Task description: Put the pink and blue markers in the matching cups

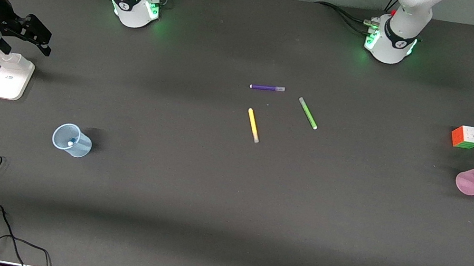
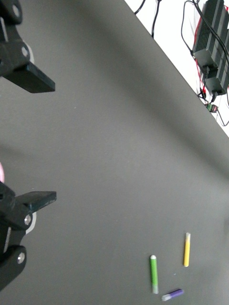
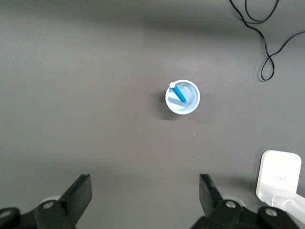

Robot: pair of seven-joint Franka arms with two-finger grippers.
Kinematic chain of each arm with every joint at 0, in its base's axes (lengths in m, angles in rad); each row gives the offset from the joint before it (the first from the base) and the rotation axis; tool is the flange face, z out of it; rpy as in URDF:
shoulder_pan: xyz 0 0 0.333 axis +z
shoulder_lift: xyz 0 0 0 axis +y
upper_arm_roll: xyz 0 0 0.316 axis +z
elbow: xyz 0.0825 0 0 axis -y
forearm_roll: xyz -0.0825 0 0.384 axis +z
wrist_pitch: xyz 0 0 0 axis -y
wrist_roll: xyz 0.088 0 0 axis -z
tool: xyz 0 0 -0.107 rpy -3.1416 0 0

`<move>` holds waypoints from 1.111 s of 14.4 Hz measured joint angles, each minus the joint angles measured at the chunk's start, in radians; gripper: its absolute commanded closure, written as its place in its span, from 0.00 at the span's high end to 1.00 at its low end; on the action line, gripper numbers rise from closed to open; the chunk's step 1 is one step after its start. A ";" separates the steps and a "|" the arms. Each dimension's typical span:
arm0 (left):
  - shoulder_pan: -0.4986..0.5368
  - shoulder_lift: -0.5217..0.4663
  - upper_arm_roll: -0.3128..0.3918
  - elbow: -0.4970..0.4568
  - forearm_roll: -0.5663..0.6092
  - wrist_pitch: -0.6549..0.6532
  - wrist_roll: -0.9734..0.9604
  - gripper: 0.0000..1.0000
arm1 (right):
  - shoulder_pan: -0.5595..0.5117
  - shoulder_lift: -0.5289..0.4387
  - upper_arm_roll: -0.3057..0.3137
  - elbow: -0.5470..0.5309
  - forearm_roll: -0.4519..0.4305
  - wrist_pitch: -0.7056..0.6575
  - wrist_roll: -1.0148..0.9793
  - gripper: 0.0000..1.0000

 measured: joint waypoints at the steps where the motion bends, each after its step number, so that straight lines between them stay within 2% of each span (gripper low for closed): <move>1: -0.021 -0.025 0.000 0.009 0.019 0.000 -0.071 0.99 | 0.000 0.000 -0.001 0.000 0.000 0.000 0.000 1.00; 4: -0.103 -0.129 -0.001 0.020 0.133 0.008 -0.339 0.99 | -0.001 0.000 -0.001 0.000 0.000 0.001 0.000 1.00; 9: -0.322 -0.293 -0.004 0.033 0.446 0.056 -0.948 0.99 | -0.001 0.000 -0.002 0.000 0.000 0.003 0.000 1.00; 12: -0.482 -0.321 -0.008 0.071 0.641 0.047 -1.346 0.99 | -0.001 0.000 -0.002 0.000 0.000 0.003 0.000 1.00; 16: -0.620 -0.323 -0.014 0.098 0.706 -0.096 -1.816 0.99 | -0.001 0.001 -0.002 0.000 0.000 0.003 0.000 1.00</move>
